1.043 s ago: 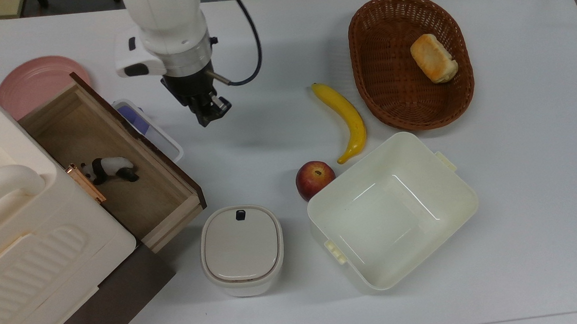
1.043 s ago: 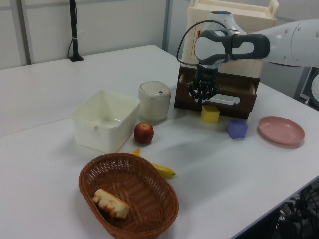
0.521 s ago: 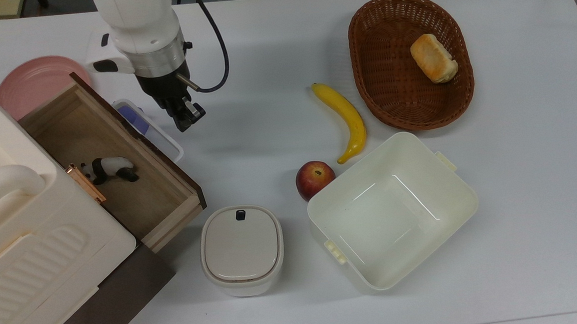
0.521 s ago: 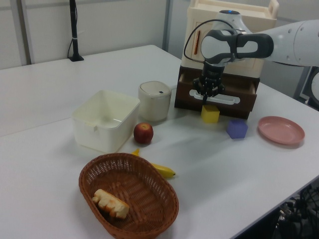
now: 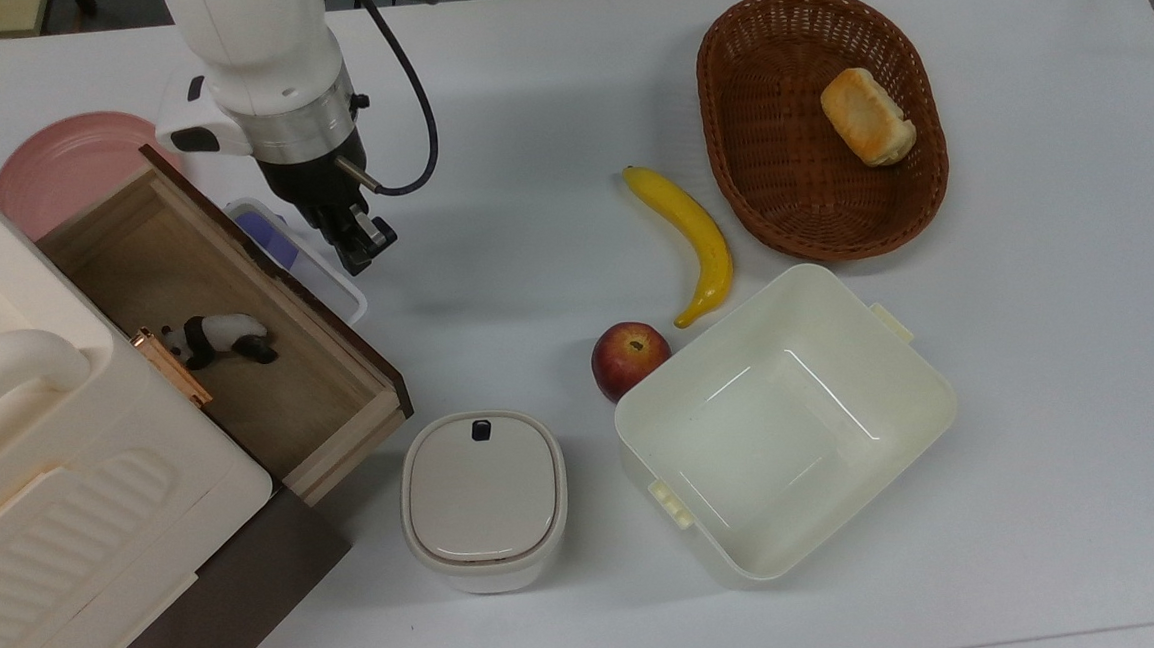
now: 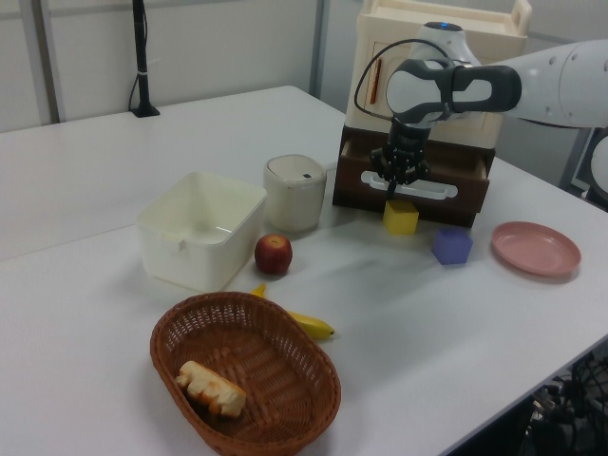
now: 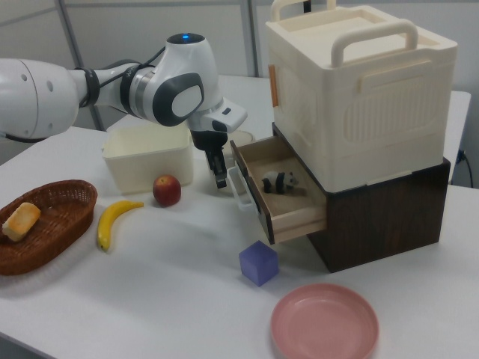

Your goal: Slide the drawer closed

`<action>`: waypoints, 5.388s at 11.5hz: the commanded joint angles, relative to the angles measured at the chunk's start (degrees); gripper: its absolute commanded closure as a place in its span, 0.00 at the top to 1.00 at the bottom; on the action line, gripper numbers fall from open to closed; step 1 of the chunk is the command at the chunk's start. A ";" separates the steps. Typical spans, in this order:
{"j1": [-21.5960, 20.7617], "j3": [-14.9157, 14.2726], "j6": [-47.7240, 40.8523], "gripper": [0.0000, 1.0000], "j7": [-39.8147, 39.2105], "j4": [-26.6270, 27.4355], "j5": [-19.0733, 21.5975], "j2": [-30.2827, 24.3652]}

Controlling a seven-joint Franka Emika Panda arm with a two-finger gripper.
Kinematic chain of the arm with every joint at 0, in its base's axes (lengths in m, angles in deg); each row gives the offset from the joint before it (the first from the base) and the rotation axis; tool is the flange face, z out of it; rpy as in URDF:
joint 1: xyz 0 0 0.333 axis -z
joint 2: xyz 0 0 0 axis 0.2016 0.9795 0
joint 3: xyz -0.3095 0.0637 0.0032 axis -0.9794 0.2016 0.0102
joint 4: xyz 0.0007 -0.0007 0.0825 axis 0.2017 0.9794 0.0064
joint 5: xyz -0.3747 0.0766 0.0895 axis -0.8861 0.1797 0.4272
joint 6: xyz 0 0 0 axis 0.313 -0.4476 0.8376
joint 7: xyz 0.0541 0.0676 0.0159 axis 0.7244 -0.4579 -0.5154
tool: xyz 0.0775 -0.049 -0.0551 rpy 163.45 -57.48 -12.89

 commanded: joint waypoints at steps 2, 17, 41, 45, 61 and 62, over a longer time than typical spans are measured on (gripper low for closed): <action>0.10 -0.51 1.13 0.00 0.71 -0.21 1.17 0.23; 5.46 -1.48 4.46 0.00 -1.57 -7.15 1.17 5.76; -0.93 7.31 9.04 0.00 -7.01 -6.45 -6.48 6.56; -7.35 7.40 3.45 0.00 -12.87 -6.01 -6.56 -0.72; -7.45 2.74 -25.07 1.00 -41.21 -3.55 -5.07 -14.71; -7.45 2.74 -25.15 1.00 -41.21 -3.46 -5.07 -14.80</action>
